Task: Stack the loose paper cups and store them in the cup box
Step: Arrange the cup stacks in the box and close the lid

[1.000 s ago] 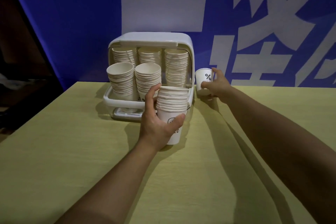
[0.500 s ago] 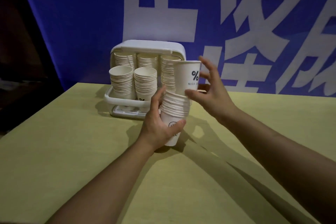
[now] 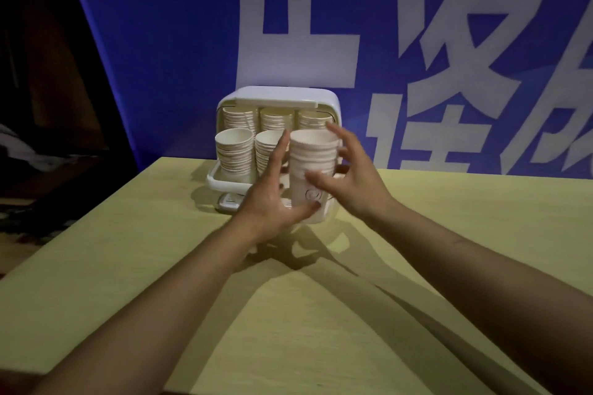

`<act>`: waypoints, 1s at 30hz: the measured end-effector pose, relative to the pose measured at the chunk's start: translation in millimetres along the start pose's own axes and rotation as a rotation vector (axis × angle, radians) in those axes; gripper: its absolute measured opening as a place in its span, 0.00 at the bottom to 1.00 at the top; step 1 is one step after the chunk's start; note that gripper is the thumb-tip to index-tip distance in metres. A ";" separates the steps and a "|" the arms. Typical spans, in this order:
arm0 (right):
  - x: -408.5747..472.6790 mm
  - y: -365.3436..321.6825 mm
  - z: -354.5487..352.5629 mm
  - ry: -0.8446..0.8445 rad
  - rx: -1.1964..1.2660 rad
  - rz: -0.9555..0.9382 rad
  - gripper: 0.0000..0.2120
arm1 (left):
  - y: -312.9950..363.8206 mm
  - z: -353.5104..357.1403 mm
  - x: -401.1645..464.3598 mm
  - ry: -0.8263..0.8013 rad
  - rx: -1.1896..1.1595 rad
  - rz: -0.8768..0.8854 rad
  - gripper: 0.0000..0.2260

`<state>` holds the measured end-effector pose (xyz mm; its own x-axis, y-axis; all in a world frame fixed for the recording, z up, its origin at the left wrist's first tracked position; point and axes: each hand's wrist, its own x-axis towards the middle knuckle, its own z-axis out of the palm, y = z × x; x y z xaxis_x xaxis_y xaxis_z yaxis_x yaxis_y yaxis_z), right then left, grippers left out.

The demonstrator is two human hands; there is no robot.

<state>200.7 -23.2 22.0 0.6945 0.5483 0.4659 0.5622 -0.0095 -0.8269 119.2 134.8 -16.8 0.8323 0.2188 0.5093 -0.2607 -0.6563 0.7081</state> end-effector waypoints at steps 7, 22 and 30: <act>60.1 7.5 4.4 0.189 -0.176 -0.013 0.40 | -44.2 -67.5 21.8 0.445 0.404 -0.165 0.31; 51.6 64.5 30.7 0.115 -0.385 0.159 0.39 | -95.9 -70.2 34.2 0.305 0.303 -0.281 0.35; 55.7 55.6 31.8 0.082 -0.464 0.154 0.44 | -95.7 -70.2 33.9 0.295 0.333 -0.274 0.37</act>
<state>256.4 33.3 -8.0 0.8079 0.4441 0.3874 0.5777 -0.4670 -0.6694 138.1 255.8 -33.0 0.6627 0.5770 0.4773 0.1566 -0.7301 0.6651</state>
